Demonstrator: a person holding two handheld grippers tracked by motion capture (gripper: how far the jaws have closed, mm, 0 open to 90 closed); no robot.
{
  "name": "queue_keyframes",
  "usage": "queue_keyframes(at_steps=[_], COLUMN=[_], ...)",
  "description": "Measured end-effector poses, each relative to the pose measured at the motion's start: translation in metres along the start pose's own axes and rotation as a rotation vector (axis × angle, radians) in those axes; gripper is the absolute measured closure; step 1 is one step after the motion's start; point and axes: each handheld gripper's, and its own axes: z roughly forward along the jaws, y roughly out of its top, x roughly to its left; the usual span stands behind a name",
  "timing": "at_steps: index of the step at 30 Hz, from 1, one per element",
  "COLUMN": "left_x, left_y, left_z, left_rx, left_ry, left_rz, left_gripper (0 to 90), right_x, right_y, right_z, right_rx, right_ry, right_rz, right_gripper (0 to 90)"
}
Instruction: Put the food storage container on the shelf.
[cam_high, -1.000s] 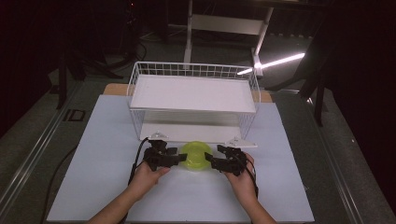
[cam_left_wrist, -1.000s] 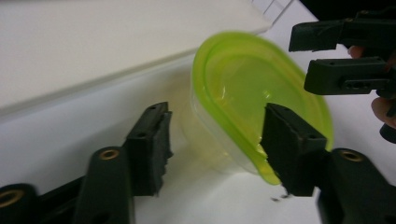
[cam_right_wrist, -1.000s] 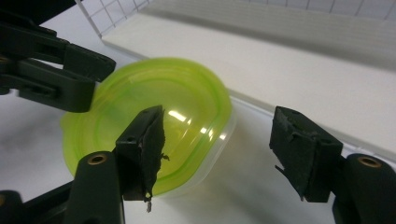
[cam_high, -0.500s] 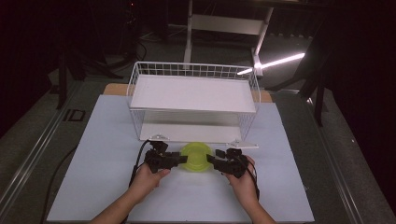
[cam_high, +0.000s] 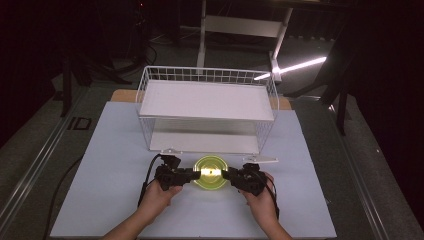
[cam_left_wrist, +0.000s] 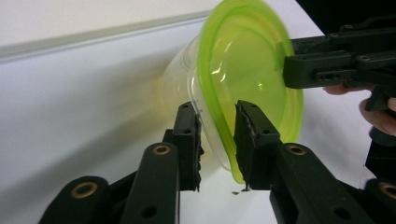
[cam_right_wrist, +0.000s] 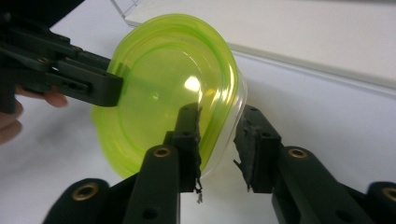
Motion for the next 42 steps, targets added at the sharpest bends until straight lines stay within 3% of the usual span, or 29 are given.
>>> queue_keyframes(at_steps=[4, 10, 17, 20, 26, 35, 42], left_x=[-0.005, -0.005, -0.011, -0.013, -0.005, 0.012, 0.018], left_y=[-0.008, -0.014, -0.004, 0.000, 0.005, 0.010, 0.017], left_z=[-0.002, -0.010, -0.027, -0.030, -0.025, -0.009, 0.001], left_rx=[0.007, -0.019, -0.139, -0.176, -0.221, -0.218, -0.223], left_ry=[0.035, 0.021, 0.014, 0.037, 0.057, 0.082, 0.099], left_rz=[0.008, 0.018, 0.087, 0.116, 0.108, 0.114, 0.093], left_gripper=[80.6, 81.2, 81.4, 81.4, 81.3, 81.0, 80.8], right_x=[0.008, 0.016, 0.023, 0.024, 0.022, 0.014, 0.007], right_y=[-0.007, -0.011, 0.003, 0.008, 0.018, 0.020, 0.025], right_z=[-0.002, -0.005, -0.017, -0.018, -0.012, 0.006, 0.015], right_rx=[0.006, -0.018, -0.089, -0.106, -0.123, -0.123, -0.125], right_ry=[-0.017, -0.012, -0.002, -0.003, -0.031, -0.073, -0.103], right_rz=[-0.007, -0.019, -0.015, -0.007, -0.003, -0.001, 0.016], right_gripper=[79.1, 80.2, 80.3, 80.3, 80.2, 80.2, 80.0])
